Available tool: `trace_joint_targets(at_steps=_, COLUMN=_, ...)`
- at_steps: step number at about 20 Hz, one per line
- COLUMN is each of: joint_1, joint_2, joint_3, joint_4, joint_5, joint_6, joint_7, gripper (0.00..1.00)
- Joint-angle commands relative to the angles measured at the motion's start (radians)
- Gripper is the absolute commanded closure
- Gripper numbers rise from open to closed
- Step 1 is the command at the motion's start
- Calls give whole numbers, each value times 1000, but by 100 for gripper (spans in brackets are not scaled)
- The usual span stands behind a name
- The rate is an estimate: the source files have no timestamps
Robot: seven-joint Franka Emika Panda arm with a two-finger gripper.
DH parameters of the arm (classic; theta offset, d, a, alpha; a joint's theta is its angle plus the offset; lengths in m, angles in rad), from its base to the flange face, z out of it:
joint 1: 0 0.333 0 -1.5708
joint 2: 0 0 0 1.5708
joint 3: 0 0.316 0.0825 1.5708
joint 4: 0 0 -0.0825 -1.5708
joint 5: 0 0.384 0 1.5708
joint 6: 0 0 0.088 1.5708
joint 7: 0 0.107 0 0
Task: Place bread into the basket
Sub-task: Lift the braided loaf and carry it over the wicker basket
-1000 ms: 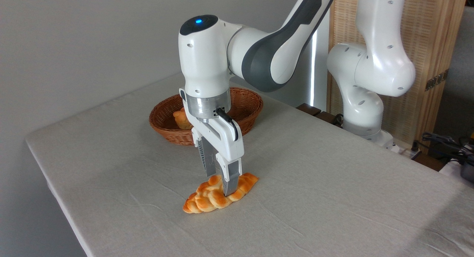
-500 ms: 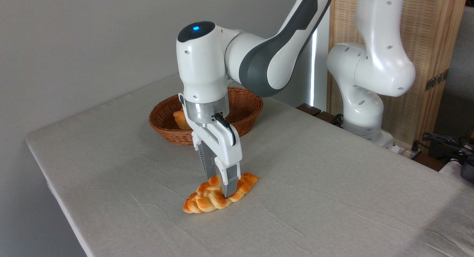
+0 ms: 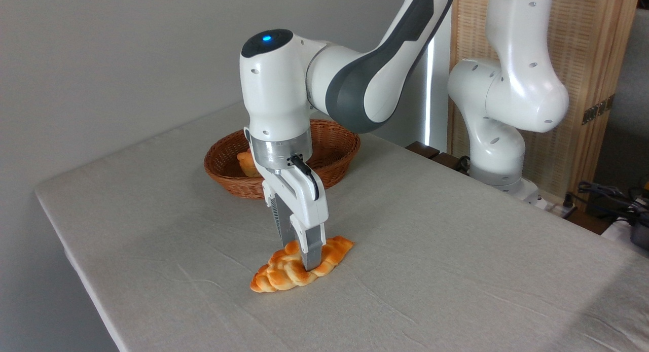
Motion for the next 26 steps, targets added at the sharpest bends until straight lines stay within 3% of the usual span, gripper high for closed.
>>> trace_joint_targets(at_steps=1, joint_1=-9, joint_2=35, joint_3=3, joint_4=40, joint_5=-19, joint_6=30, joint_7=11, gripper=89)
trace_joint_targets(at_steps=8, joint_1=-9, joint_2=30, joint_3=5, joint_4=66, joint_5=-22, joint_6=-8, joint_7=6, gripper=89)
trace_joint_targets(at_steps=11, joint_1=-9, joint_2=27, joint_3=0, joint_4=222, joint_5=-27, joint_6=-265, joint_7=6, gripper=89)
trace_joint_targets(at_steps=15, joint_1=-11, joint_2=21, joint_3=-12, joint_4=376, joint_5=-117, joint_6=-461, joint_7=-6, gripper=88)
trace_joint_targets(at_steps=22, joint_1=-29, joint_2=-85, joint_3=-222, joint_4=387, joint_5=-113, joint_6=-682, joint_7=-30, gripper=84)
trace_joint_targets(at_steps=26, joint_1=-66, joint_2=-123, joint_3=-364, joint_4=287, joint_5=-113, joint_6=-681, joint_7=-135, gripper=80)
